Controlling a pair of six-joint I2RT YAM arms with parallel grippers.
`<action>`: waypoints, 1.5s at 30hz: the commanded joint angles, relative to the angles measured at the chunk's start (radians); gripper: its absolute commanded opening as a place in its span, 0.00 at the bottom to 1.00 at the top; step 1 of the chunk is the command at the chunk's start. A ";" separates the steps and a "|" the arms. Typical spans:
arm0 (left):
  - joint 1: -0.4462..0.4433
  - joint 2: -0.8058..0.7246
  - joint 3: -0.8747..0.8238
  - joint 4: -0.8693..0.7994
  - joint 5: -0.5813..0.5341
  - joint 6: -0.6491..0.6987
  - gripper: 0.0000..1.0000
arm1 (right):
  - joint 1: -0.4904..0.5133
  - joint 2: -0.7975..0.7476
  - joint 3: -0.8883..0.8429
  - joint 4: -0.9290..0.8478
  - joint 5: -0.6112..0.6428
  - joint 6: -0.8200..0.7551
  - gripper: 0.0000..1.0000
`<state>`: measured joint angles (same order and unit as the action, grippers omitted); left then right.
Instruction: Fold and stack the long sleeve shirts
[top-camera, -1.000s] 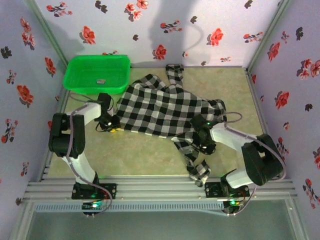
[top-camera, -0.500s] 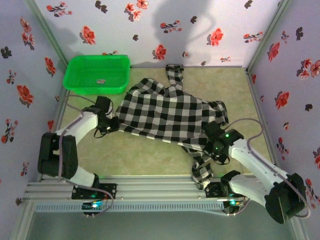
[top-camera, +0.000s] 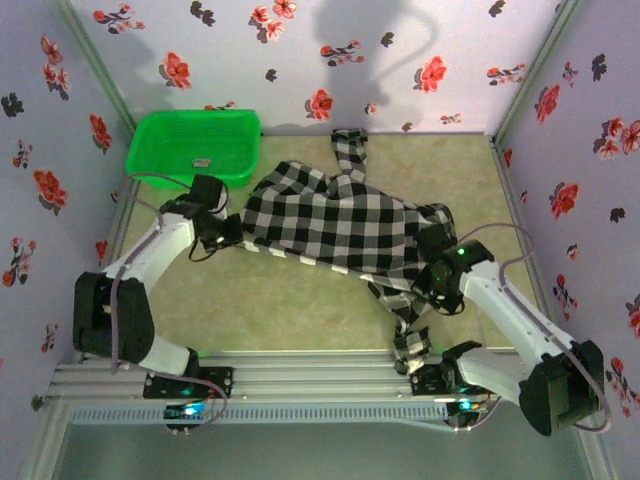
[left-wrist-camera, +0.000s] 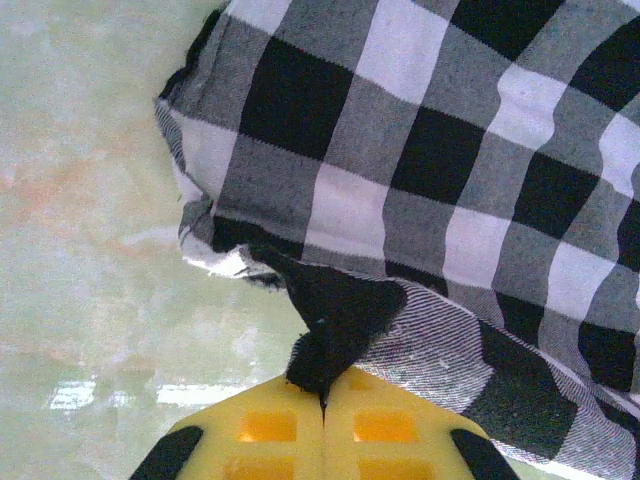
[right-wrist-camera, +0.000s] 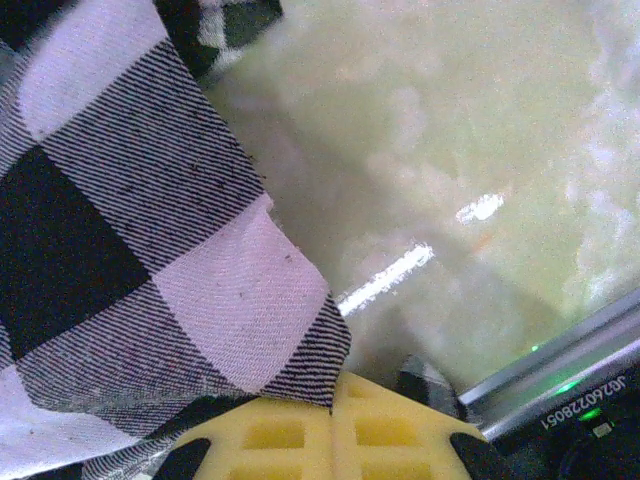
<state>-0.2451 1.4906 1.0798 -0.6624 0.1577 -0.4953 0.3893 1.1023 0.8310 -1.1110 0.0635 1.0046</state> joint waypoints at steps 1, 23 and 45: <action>0.003 0.055 0.037 0.002 -0.018 0.003 0.03 | -0.040 0.066 0.073 -0.053 0.015 -0.122 0.00; 0.003 0.331 0.192 0.050 -0.064 0.025 0.06 | -0.215 0.547 0.347 0.046 -0.032 -0.419 0.06; -0.120 0.056 0.236 -0.039 0.024 -0.109 0.78 | -0.237 0.230 0.305 -0.165 0.068 -0.357 0.88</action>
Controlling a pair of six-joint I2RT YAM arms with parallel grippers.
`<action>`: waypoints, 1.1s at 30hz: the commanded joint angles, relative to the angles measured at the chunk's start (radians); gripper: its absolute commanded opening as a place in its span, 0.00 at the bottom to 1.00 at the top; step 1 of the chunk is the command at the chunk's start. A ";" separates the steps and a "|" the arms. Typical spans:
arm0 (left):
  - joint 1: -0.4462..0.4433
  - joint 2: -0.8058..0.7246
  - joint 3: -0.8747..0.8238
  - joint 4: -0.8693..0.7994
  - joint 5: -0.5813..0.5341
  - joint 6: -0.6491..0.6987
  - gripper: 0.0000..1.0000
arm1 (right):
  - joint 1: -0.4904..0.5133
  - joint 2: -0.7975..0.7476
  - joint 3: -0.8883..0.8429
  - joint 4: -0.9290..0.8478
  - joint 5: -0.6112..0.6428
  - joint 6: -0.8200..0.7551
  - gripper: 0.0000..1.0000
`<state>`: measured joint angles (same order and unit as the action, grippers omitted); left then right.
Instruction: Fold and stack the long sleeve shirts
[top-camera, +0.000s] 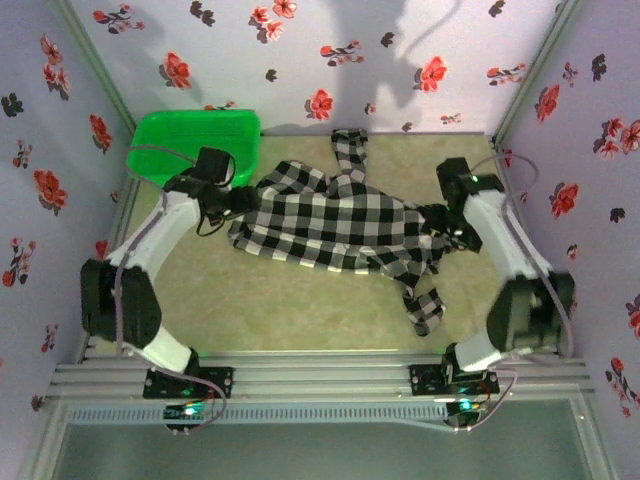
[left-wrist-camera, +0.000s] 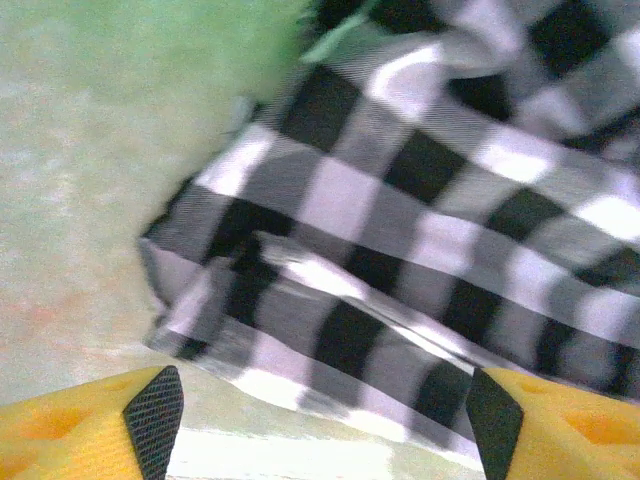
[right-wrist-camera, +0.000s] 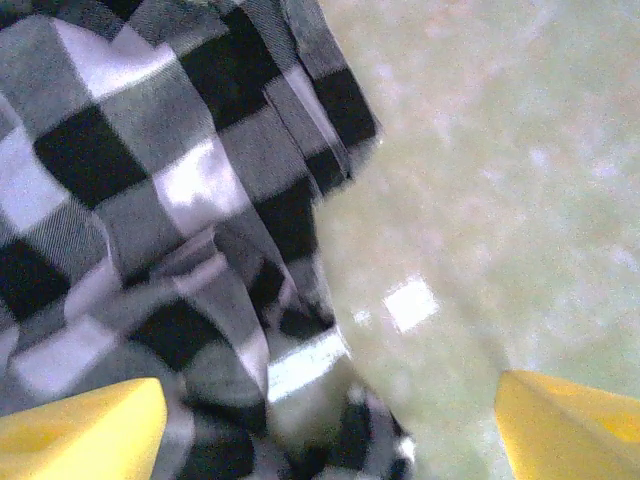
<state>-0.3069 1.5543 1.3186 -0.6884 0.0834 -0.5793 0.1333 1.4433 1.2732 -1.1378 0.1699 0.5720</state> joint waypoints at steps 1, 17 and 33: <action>-0.080 0.004 -0.009 0.012 0.139 -0.025 0.78 | 0.020 -0.158 -0.205 -0.126 -0.068 0.104 0.88; -0.172 0.407 0.030 0.136 0.095 -0.090 0.61 | 0.024 -0.072 -0.573 0.285 -0.171 0.385 0.40; -0.117 0.382 -0.098 0.195 0.009 -0.191 0.69 | -0.054 -0.412 -0.238 0.294 -0.232 0.399 0.00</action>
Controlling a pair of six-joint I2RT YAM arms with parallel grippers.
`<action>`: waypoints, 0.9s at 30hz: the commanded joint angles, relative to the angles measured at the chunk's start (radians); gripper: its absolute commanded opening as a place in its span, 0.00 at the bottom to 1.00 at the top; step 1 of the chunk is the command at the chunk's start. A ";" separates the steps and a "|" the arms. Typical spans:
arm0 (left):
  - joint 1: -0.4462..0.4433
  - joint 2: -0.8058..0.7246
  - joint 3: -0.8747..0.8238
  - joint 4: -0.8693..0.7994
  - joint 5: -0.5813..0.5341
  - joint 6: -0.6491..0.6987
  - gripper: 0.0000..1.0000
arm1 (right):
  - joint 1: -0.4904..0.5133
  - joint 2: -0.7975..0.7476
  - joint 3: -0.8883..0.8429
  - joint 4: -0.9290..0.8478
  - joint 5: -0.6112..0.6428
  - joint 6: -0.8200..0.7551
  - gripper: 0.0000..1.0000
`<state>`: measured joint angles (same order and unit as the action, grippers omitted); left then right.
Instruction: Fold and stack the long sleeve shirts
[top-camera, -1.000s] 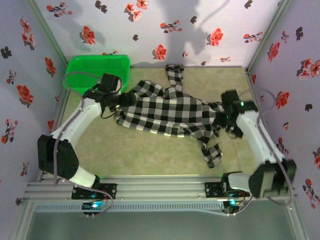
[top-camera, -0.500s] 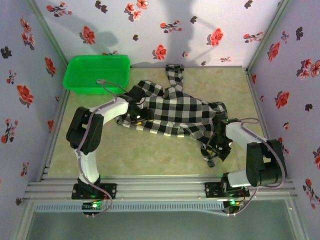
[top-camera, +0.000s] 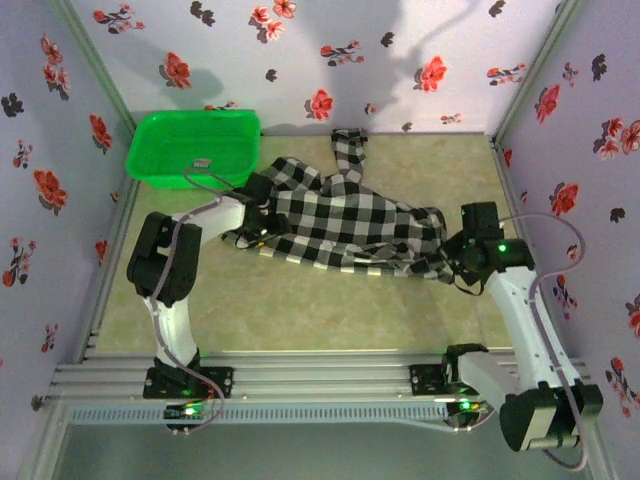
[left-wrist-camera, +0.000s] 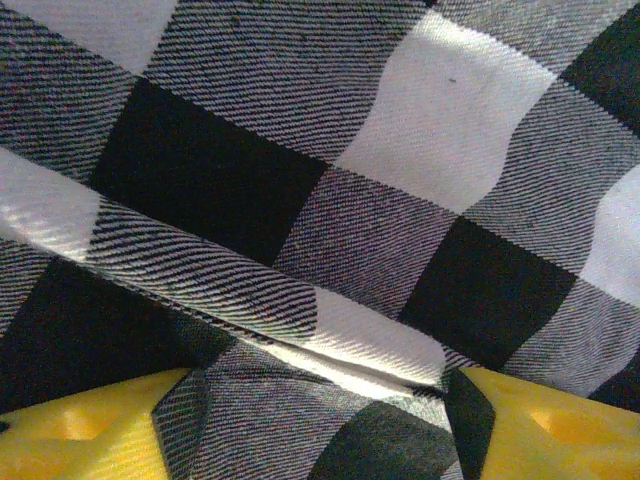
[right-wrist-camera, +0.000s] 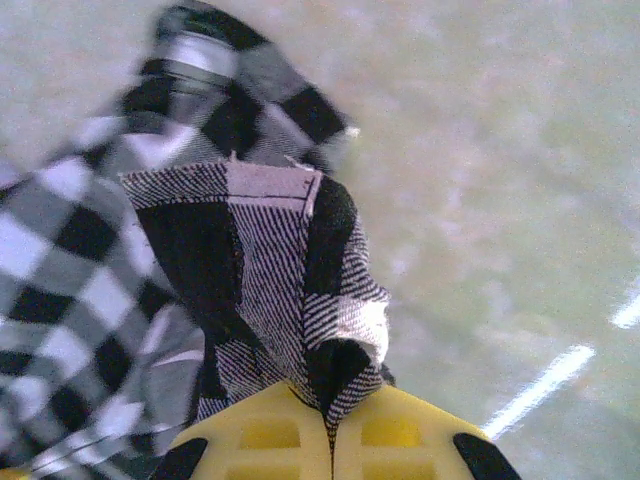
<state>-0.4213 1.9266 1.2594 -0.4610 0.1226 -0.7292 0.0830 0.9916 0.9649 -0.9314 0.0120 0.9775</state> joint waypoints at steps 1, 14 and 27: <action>-0.005 0.010 -0.040 -0.027 -0.024 -0.042 0.69 | -0.002 0.069 0.102 0.106 -0.101 -0.024 0.00; -0.007 -0.035 -0.073 0.017 0.032 -0.045 0.73 | 0.089 0.538 0.609 0.277 -0.146 -0.357 0.04; -0.009 -0.110 -0.084 0.030 0.104 -0.058 0.74 | 0.122 0.809 0.601 0.690 -0.427 -0.530 0.05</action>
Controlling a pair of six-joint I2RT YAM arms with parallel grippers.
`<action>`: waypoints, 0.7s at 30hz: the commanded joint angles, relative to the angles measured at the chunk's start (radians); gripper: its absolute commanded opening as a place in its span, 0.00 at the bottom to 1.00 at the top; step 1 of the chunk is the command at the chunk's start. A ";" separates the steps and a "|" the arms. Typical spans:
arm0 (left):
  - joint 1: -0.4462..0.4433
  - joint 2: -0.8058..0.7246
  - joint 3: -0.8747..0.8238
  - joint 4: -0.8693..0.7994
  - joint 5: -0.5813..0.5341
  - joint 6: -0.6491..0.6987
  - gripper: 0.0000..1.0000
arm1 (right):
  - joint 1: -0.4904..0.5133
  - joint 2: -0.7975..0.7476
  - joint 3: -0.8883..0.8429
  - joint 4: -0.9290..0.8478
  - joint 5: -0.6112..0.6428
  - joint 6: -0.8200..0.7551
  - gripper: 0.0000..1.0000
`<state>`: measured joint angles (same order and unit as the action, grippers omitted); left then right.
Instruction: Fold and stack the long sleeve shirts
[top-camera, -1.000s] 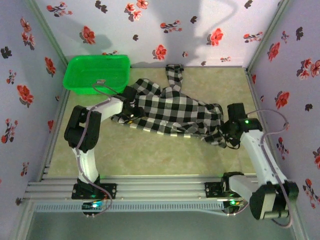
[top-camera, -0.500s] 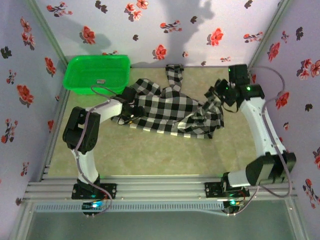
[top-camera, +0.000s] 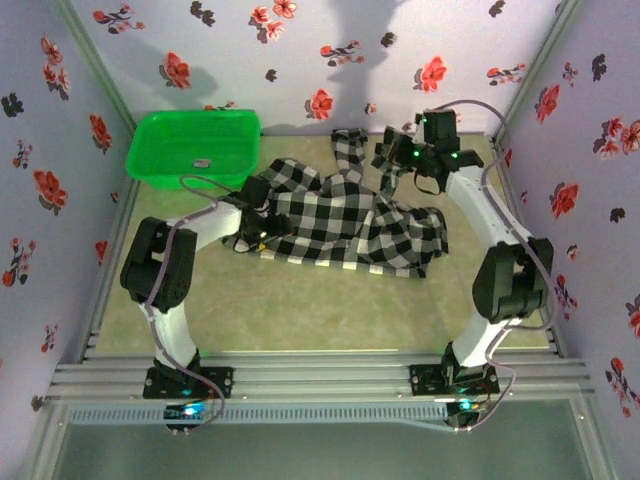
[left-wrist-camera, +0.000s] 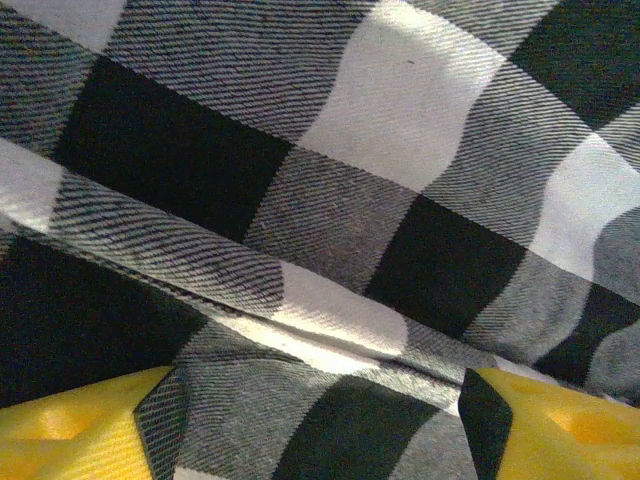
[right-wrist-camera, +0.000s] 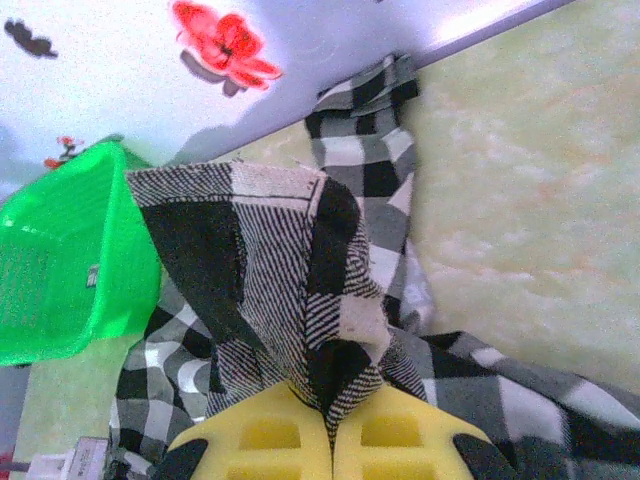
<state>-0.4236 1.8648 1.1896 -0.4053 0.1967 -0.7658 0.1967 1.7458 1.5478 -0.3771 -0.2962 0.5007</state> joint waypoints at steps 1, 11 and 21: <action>-0.009 -0.054 -0.015 -0.027 0.031 -0.021 0.74 | 0.012 0.074 0.027 0.154 -0.125 -0.062 0.07; -0.012 -0.174 -0.022 -0.101 0.018 -0.005 0.78 | 0.045 0.075 0.193 -0.333 0.488 -0.173 0.72; 0.012 -0.128 -0.019 -0.121 -0.043 0.075 0.78 | 0.049 -0.159 -0.361 -0.237 0.376 -0.188 0.64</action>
<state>-0.4229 1.6985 1.1721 -0.4988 0.1913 -0.7414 0.2405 1.5982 1.2831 -0.6365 0.1051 0.3359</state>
